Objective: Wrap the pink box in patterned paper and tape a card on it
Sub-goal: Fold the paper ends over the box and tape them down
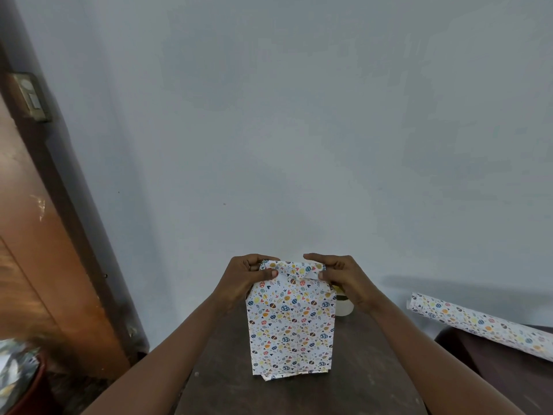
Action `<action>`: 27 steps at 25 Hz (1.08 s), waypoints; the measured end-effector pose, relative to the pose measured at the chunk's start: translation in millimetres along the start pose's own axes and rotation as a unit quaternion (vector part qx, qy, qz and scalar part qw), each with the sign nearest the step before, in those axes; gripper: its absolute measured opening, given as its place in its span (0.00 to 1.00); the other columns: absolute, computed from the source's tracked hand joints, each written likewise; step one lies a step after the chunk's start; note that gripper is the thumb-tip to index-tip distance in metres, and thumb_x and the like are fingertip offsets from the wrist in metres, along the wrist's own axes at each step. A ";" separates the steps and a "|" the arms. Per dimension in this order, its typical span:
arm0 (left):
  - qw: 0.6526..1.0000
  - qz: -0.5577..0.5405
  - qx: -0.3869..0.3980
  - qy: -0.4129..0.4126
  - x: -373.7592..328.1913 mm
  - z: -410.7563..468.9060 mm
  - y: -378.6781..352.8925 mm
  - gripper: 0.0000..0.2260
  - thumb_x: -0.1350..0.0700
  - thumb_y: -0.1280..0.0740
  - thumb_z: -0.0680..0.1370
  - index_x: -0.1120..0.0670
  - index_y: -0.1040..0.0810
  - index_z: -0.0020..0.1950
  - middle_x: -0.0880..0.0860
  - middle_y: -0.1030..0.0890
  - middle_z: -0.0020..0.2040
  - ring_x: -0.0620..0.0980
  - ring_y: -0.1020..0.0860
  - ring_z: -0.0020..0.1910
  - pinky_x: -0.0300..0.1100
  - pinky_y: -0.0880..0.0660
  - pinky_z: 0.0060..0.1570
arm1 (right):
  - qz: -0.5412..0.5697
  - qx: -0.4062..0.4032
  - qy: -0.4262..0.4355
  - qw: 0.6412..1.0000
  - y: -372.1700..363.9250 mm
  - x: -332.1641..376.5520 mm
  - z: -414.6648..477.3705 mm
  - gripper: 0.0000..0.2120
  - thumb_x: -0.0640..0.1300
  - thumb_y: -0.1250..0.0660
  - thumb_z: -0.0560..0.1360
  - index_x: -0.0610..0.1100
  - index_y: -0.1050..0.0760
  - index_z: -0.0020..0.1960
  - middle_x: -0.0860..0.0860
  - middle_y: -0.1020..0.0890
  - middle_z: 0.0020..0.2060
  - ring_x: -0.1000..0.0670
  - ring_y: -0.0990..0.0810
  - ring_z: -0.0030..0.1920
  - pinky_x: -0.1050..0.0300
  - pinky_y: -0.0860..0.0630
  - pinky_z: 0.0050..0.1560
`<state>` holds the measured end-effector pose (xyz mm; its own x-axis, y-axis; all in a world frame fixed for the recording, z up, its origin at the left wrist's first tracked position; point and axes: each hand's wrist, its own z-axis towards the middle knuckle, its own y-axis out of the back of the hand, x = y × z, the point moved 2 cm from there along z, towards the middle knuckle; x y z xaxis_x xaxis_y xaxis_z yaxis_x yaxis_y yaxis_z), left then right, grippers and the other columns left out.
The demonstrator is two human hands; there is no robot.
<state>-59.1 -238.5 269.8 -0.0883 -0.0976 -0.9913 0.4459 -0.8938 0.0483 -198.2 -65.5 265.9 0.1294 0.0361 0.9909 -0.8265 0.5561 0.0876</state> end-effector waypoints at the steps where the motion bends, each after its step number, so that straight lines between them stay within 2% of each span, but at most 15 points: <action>1: 1.000 0.002 -0.005 -0.001 0.7 0.3 0.2 0.09 0.67 0.30 0.72 0.57 0.19 0.49 0.50 0.15 0.40 0.48 0.16 0.39 0.36 0.20 0.37 | 0.005 0.003 -0.006 1.000 -2.0 0.5 0.1 0.16 0.34 0.33 0.74 0.49 0.22 0.58 0.45 0.15 0.47 0.47 0.17 0.45 0.55 0.21 0.46; 3: 1.000 0.011 -0.008 -0.005 1.4 1.1 -1.2 0.09 0.66 0.29 0.72 0.56 0.19 0.49 0.49 0.15 0.40 0.47 0.16 0.39 0.36 0.21 0.37 | -0.073 -0.024 0.009 0.997 -4.7 1.0 2.3 0.15 0.41 0.28 0.71 0.53 0.23 0.56 0.49 0.16 0.41 0.49 0.16 0.42 0.59 0.20 0.42; 5: 1.000 0.020 -0.004 -0.009 2.1 1.3 -1.6 0.09 0.66 0.29 0.72 0.55 0.19 0.49 0.49 0.15 0.41 0.47 0.16 0.40 0.37 0.20 0.39 | -0.151 -0.048 0.031 0.987 -6.6 0.1 7.0 0.14 0.45 0.26 0.69 0.52 0.21 0.53 0.54 0.17 0.42 0.51 0.16 0.43 0.61 0.21 0.42; 7: 1.000 0.021 0.009 -0.007 2.6 1.1 -0.6 0.10 0.65 0.29 0.72 0.54 0.19 0.51 0.50 0.15 0.43 0.49 0.16 0.43 0.39 0.20 0.42 | -0.172 -0.067 0.051 0.981 -8.0 -1.0 10.4 0.11 0.43 0.26 0.69 0.46 0.18 0.51 0.60 0.17 0.41 0.58 0.17 0.43 0.64 0.23 0.44; 10: 0.999 0.029 0.031 -0.002 3.8 1.3 1.1 0.10 0.64 0.30 0.73 0.55 0.19 0.53 0.50 0.15 0.45 0.49 0.16 0.45 0.37 0.20 0.42 | -0.185 -0.077 0.076 0.977 -8.7 -2.9 13.6 0.09 0.37 0.27 0.69 0.39 0.17 0.49 0.65 0.18 0.32 0.66 0.19 0.37 0.71 0.26 0.39; 12: 0.999 0.040 0.029 -0.001 4.8 1.5 2.0 0.10 0.64 0.30 0.73 0.56 0.19 0.54 0.50 0.15 0.45 0.49 0.16 0.44 0.37 0.21 0.41 | -0.180 -0.063 0.075 0.979 -6.7 -2.4 15.1 0.07 0.37 0.27 0.70 0.41 0.17 0.47 0.64 0.18 0.32 0.64 0.18 0.37 0.69 0.25 0.39; 14: 0.999 0.040 0.015 -0.001 7.3 2.0 3.1 0.09 0.64 0.30 0.73 0.57 0.18 0.53 0.52 0.15 0.45 0.51 0.16 0.44 0.40 0.20 0.43 | -0.130 -0.030 0.046 0.990 0.1 -0.6 13.4 0.06 0.36 0.28 0.70 0.44 0.18 0.46 0.59 0.15 0.36 0.59 0.17 0.40 0.66 0.24 0.40; 16: 0.999 0.037 -0.004 -0.004 9.8 3.0 5.0 0.08 0.63 0.30 0.73 0.56 0.17 0.51 0.53 0.15 0.45 0.52 0.16 0.44 0.41 0.19 0.44 | -0.062 0.034 0.009 0.997 5.5 -1.0 8.7 0.14 0.31 0.29 0.69 0.44 0.21 0.51 0.52 0.14 0.42 0.53 0.16 0.45 0.63 0.22 0.42; 19: 0.999 0.029 -0.012 -0.005 11.5 5.0 4.5 0.08 0.65 0.30 0.73 0.56 0.17 0.50 0.52 0.15 0.44 0.51 0.16 0.43 0.40 0.20 0.43 | -0.051 0.102 -0.025 0.993 9.7 -4.4 4.5 0.22 0.25 0.31 0.68 0.44 0.24 0.57 0.50 0.15 0.47 0.50 0.17 0.50 0.60 0.21 0.44; 23: 0.999 0.032 -0.005 -0.002 11.2 5.5 2.5 0.08 0.65 0.30 0.73 0.56 0.17 0.50 0.53 0.15 0.43 0.51 0.16 0.43 0.40 0.19 0.43 | -0.055 0.119 -0.044 0.990 16.8 -4.5 9.0 0.20 0.24 0.33 0.70 0.42 0.23 0.57 0.49 0.15 0.48 0.49 0.16 0.50 0.59 0.21 0.47; 27: 1.000 0.007 0.001 0.001 11.0 4.6 4.9 0.09 0.66 0.30 0.73 0.58 0.17 0.51 0.55 0.15 0.45 0.53 0.16 0.44 0.43 0.19 0.44 | -0.082 0.108 -0.041 0.990 15.0 -1.0 8.2 0.21 0.25 0.32 0.70 0.44 0.25 0.56 0.52 0.15 0.44 0.54 0.16 0.46 0.62 0.22 0.42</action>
<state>-61.9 -246.0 259.7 -0.0806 -0.1086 -0.9908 0.4457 -0.8931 0.0617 -215.2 -64.1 267.0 0.2330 -0.1123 0.9660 -0.8972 0.3584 0.2581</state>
